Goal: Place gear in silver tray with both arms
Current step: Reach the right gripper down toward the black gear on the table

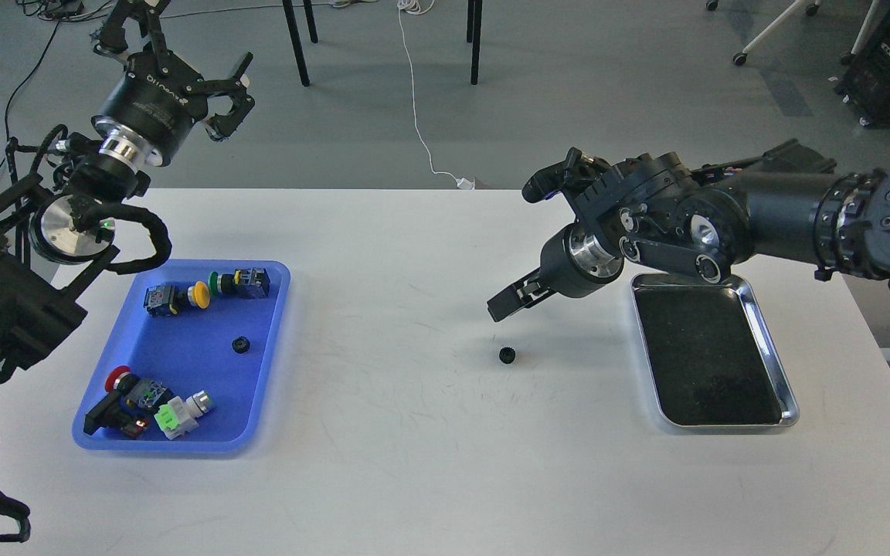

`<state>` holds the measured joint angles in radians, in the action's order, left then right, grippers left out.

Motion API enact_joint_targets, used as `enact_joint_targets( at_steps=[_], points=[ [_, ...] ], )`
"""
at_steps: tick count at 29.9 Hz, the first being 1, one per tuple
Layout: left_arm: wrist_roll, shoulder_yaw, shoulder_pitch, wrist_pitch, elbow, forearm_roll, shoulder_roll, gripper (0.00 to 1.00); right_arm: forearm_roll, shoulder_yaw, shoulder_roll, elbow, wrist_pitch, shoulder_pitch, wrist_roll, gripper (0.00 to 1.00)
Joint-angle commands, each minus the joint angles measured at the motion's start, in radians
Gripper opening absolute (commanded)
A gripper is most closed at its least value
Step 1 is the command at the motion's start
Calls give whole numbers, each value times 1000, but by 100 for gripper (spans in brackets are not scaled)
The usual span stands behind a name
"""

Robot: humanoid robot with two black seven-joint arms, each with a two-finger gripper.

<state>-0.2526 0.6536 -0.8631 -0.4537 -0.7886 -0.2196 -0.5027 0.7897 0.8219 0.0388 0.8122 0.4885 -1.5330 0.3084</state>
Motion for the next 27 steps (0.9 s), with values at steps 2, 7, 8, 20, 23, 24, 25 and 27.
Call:
enact_joint_targets(
  at_steps=[2, 7, 8, 20, 23, 24, 25, 27],
  points=[
    [1, 0, -1, -19, 0, 0, -36, 98, 0, 2, -10, -1, 0, 51, 0, 79],
    [1, 0, 1, -22, 0, 0, -42, 98, 0, 0, -26, -4, 0, 73, 0, 68],
    [1, 0, 1, -20, 0, 0, -42, 98, 0, 0, -36, -5, 0, 77, 0, 67],
    [1, 0, 7, -22, 0, 0, -49, 98, 0, 2, -39, -30, 0, 91, -2, 51],
    [1, 0, 7, -22, 0, 0, -49, 98, 0, 2, -39, -41, 0, 90, -2, 49],
    [1, 0, 7, -20, 0, 2, -49, 98, 0, 2, -39, -47, 0, 90, -2, 48],
    [1, 0, 7, -22, 0, 2, -51, 98, 0, 2, -39, -53, 0, 90, -2, 46],
    [1, 0, 7, -22, 0, 0, -51, 98, 0, 2, -39, -54, 0, 91, -2, 46]
  ],
)
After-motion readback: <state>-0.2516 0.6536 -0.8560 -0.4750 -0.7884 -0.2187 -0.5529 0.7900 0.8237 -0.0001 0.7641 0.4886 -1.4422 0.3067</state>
